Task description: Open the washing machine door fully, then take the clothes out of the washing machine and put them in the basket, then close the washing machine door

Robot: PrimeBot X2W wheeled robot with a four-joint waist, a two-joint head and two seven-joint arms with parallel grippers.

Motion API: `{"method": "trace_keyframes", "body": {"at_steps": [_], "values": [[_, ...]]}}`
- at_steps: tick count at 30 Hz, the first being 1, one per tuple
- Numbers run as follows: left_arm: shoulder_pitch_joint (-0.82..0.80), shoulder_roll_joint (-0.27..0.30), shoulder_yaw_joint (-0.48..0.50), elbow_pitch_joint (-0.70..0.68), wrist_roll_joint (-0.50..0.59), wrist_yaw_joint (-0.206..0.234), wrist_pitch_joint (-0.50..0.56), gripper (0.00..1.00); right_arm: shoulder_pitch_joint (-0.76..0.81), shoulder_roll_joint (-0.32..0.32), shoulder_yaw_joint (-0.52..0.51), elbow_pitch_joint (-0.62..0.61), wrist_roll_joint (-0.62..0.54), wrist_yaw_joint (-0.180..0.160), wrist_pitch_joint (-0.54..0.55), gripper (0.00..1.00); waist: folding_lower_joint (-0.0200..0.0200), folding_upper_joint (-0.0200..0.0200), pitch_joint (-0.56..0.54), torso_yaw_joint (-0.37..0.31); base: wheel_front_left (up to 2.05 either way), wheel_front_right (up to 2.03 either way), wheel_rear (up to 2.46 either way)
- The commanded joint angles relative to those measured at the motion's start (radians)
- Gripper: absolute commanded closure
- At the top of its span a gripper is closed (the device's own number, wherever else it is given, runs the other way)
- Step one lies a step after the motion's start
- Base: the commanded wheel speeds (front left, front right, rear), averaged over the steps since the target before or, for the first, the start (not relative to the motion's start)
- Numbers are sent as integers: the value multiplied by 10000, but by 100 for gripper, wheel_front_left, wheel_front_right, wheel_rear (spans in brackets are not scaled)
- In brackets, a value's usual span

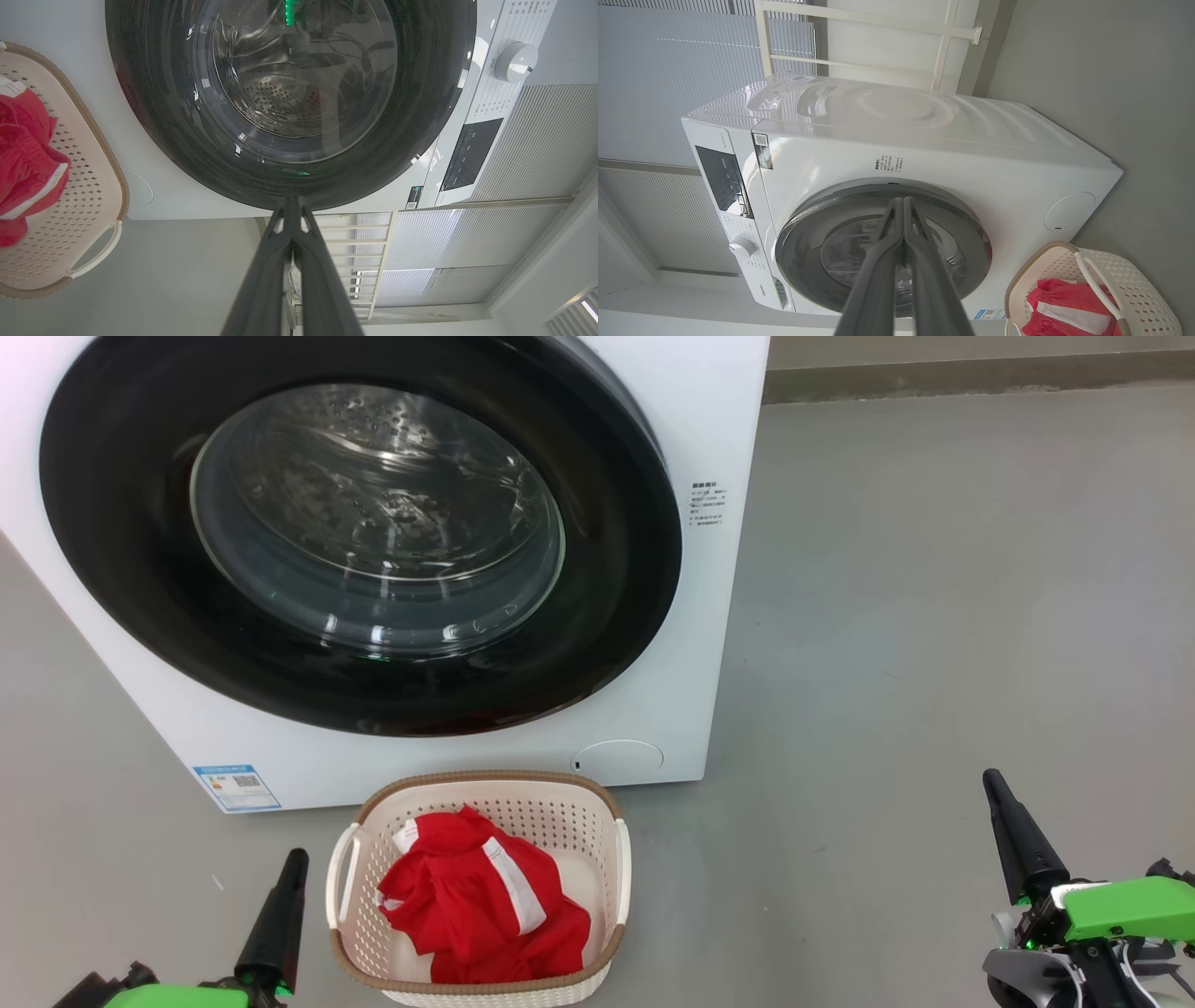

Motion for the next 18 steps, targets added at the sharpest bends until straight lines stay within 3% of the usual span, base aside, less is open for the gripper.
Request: {"method": "trace_keyframes", "body": {"at_steps": [1, 18], "values": [[-402, 81, 360, -204, -38, -73, 35, 100, -428, -93, 162, -246, -26, 4, 57, 100, 0, 0, 0, 0, 0, 0, 0], [-402, 80, 362, -204, -36, -73, 37, 100, -429, -91, 158, -246, -29, 4, 60, 100, 0, 0, 0, 0, 0, 0, 0]]}}
